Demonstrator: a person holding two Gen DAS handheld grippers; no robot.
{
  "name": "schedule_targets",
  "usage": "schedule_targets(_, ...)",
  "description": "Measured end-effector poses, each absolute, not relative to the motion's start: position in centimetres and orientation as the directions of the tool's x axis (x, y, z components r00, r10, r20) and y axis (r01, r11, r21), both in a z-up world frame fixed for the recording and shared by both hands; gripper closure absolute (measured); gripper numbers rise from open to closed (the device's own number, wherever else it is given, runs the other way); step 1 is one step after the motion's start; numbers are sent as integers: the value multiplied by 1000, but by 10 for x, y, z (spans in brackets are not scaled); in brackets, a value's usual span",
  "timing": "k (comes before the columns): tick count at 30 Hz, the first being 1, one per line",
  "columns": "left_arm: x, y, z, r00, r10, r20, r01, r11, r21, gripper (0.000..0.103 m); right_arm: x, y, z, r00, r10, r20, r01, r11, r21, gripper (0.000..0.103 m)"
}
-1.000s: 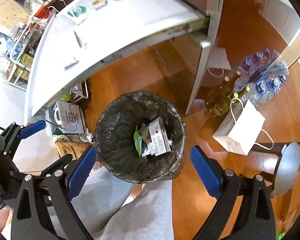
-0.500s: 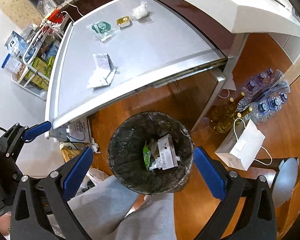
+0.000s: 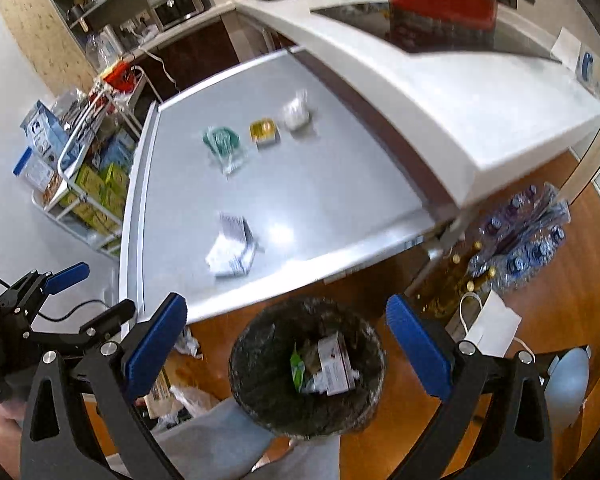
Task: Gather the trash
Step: 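Move both tools back over the table toward the remaining trash, then lower the left tool toward the paper receipt on the table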
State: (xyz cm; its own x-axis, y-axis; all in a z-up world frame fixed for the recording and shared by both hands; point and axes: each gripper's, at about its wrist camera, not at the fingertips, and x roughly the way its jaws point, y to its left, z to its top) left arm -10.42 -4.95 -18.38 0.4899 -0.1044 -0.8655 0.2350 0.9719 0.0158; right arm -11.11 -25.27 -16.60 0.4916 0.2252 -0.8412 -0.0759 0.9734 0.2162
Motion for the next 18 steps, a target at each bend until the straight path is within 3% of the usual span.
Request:
schedule_targets(8,-54,-8,-177,493,-106,-863,154,987,-33,13,-78,-220,-175,470,220,-855,-74,975,210,5)
schedule_targets(18,13,6,-172,479,-197,-856,184,975,-121,13,-53,-179,-214,398,207,-894,-60,978,200,5)
